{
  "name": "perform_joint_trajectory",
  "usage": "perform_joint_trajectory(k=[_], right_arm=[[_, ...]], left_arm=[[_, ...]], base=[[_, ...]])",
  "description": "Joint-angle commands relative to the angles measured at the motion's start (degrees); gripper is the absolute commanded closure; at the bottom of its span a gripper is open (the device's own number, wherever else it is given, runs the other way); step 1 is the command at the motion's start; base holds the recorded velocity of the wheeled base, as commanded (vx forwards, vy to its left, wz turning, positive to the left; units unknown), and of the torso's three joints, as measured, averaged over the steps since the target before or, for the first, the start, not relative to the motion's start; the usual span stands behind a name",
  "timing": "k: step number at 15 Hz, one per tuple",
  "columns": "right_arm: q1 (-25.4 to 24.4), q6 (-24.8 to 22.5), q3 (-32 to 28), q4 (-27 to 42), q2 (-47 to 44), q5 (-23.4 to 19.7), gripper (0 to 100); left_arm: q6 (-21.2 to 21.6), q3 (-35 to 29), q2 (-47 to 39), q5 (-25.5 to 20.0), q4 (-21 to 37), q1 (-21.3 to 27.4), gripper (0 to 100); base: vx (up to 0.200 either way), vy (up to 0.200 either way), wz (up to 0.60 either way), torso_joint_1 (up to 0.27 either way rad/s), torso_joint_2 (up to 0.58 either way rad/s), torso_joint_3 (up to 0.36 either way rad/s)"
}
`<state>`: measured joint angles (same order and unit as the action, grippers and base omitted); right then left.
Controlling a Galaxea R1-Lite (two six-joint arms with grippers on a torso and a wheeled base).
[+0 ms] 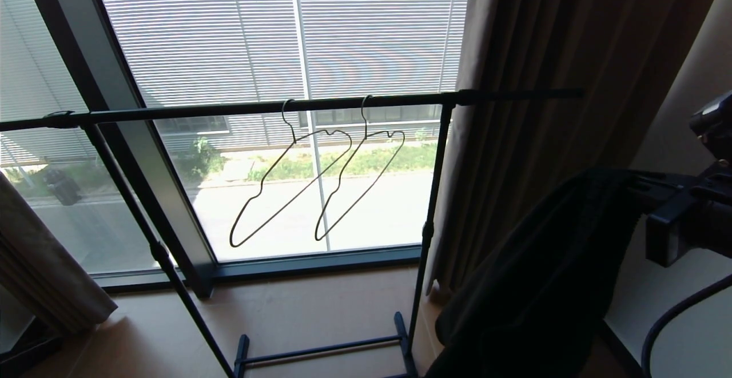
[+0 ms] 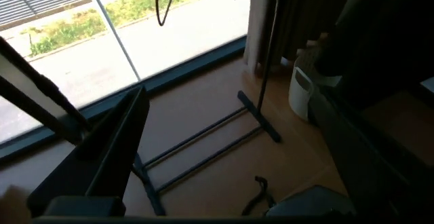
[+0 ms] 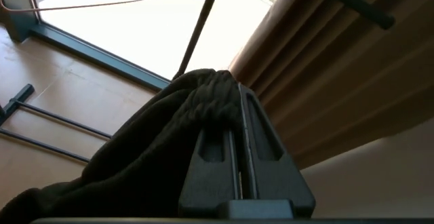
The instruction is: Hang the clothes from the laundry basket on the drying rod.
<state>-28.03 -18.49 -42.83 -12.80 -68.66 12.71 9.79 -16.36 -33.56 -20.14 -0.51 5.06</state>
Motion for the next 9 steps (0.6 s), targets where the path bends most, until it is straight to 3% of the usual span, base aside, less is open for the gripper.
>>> perform_joint_trajectory(k=[1, 3, 5, 6, 7, 9], right_arm=[[-5.55, -0.14, -5.16, -0.38, -7.98, 2.93, 100], [-8.01, -0.05, -7.54, -0.38, -11.24, 4.25, 100], [-9.06, -0.05, -9.47, -0.38, -13.52, 4.42, 100], [-9.06, -0.05, -9.47, -0.38, -13.52, 4.42, 100], [-10.12, 0.04, -10.44, -0.38, -14.4, 5.04, 100], [-11.17, 0.21, -11.14, -0.47, -15.37, 5.39, 100]], left_arm=[[-0.21, -3.68, -17.5, -0.25, -5.38, 10.67, 0], [-1.0, -4.91, -26.64, 2.91, -10.83, 17.27, 0], [-5.48, -7.02, -35.17, 8.54, -17.07, 25.79, 0], [-5.48, -7.02, -35.17, 8.54, -17.07, 25.79, 0], [-7.77, -10.01, -42.9, 11.7, -20.67, 31.15, 0], [-7.77, -14.49, -52.48, 14.51, -24.89, 35.28, 0]], base=[[0.0, 0.0, 0.0, 0.0, 0.0, 0.0], [0.0, 0.0, 0.0, 0.0, 0.0, 0.0], [0.0, 0.0, 0.0, 0.0, 0.0, 0.0], [0.0, 0.0, 0.0, 0.0, 0.0, 0.0], [0.0, 0.0, 0.0, 0.0, 0.0, 0.0], [0.0, 0.0, 0.0, 0.0, 0.0, 0.0]])
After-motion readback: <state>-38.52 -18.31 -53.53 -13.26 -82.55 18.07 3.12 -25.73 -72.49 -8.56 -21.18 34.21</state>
